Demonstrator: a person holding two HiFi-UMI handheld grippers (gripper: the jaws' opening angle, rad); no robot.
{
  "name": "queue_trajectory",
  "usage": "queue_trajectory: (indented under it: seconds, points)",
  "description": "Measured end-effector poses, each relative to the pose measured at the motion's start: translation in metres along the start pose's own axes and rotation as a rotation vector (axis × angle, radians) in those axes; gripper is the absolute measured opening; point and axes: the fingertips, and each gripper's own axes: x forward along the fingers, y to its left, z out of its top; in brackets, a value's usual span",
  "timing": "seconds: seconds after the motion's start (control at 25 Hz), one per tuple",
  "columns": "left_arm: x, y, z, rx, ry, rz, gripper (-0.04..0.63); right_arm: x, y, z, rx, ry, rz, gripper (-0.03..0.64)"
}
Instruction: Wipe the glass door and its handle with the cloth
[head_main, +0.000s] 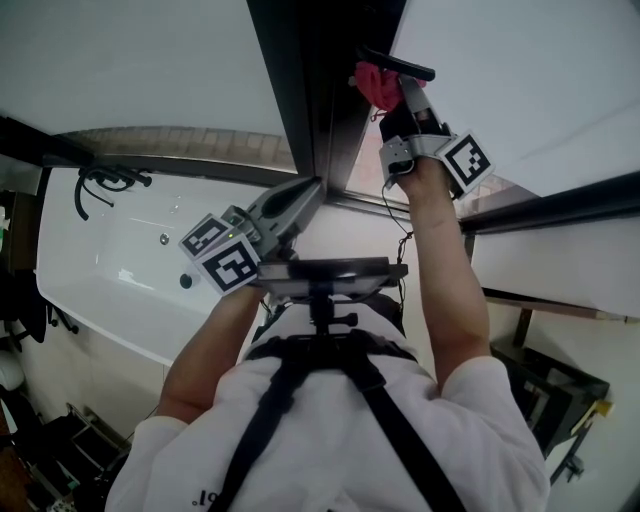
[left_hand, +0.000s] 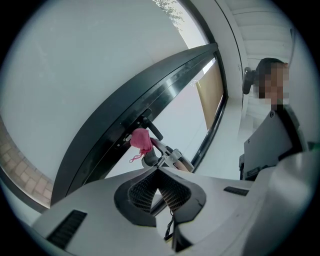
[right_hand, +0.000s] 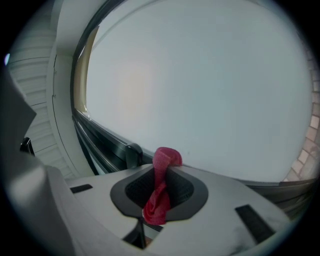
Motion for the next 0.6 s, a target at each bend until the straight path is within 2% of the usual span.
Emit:
queue_trajectory:
  seconds: [0.28,0.44,0.6]
  points:
    - [-0.002,0.002,-0.006,0.020,0.012,-0.051,0.002,-0.008,0.002,0.006,0.017,-0.030,0.014,0.044]
    - [0.004,-0.005,0.001,0.006,0.008,-0.034,0.002,-0.014,0.003,0.012,0.013,-0.051,0.018,0.044]
    - [0.007,-0.008,0.002,-0.007,0.008,-0.045,0.002,-0.018,-0.003,0.011,-0.034,-0.037,-0.001,0.044]
